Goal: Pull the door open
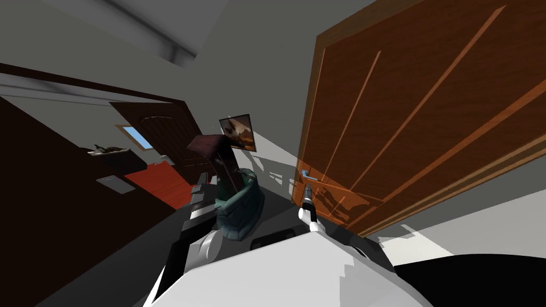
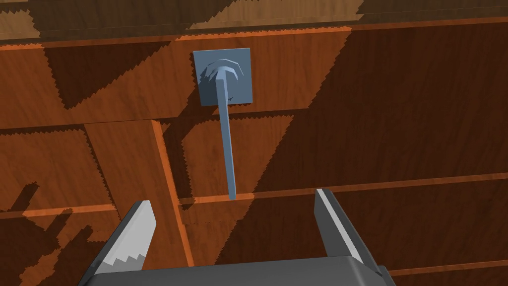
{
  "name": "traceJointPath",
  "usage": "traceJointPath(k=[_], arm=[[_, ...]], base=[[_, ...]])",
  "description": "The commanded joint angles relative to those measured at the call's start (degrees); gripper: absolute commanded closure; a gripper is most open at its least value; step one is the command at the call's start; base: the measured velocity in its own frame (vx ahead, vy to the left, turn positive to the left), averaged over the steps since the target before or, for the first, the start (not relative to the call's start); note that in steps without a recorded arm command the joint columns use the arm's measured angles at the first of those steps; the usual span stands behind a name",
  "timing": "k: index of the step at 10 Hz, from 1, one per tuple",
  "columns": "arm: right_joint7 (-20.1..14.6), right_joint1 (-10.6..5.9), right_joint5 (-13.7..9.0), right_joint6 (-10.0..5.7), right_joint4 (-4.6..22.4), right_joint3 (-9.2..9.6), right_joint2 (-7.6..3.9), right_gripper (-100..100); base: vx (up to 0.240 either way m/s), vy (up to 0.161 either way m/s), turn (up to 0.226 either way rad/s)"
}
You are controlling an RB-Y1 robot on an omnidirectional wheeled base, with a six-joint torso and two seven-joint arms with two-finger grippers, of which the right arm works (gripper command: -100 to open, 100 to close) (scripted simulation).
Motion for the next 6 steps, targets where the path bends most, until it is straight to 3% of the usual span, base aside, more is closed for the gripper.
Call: traceJointPath(k=[1,2,4,6], arm=[[0.0,0.0,0.0,0.0,0.0,0.0,0.0,-100],[-1.96,-0.15,0.77,-0.6,2.09,-1.54,-1.84,-100],[-1.96,-0.15,0.77,-0.6,2.09,-1.54,-1.84,-100],[-4.44,-0.21,1.74,-1.18,4.43,-3.4,-4.0,-100]], base=[[0.02,-0.033,0.013],[0.061,0.04,0.199],[0.069,0.026,0.042],[0.078,0.024,0.14]])
